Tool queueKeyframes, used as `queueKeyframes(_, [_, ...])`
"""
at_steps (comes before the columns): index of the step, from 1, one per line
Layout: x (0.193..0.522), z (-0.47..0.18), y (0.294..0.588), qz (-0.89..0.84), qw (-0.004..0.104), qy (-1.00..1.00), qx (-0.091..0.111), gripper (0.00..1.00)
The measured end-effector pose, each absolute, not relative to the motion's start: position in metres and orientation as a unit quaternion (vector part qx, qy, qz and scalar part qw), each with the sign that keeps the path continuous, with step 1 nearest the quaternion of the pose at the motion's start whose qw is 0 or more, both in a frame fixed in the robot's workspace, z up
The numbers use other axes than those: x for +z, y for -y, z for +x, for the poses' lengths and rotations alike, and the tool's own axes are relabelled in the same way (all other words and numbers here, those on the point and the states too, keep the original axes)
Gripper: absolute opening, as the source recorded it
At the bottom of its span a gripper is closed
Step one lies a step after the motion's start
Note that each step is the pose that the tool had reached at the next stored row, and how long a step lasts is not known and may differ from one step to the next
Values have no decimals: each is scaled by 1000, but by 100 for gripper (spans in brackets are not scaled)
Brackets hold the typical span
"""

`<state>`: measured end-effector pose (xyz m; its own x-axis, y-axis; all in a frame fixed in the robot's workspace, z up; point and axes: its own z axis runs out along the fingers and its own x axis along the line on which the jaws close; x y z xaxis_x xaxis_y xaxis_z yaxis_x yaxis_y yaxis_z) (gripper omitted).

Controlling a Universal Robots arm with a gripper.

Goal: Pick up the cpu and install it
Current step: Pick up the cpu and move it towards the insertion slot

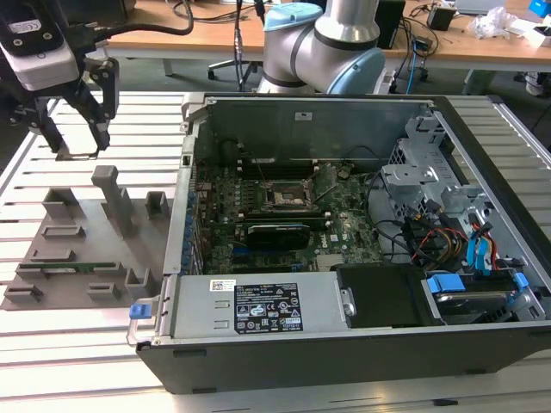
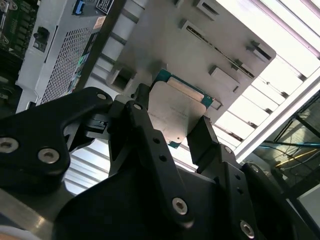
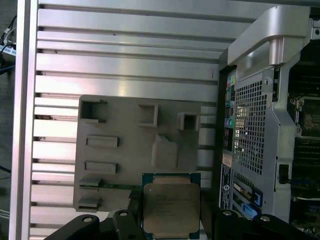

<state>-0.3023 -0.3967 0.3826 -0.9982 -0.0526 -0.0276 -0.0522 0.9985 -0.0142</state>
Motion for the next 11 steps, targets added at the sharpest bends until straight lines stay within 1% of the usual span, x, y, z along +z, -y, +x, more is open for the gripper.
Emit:
queueKeyframes(6, [383,-291,397,-26,14,-1000,-7,55])
queueKeyframes(11, [383,-264,397,-26,14,-1000,-7,55])
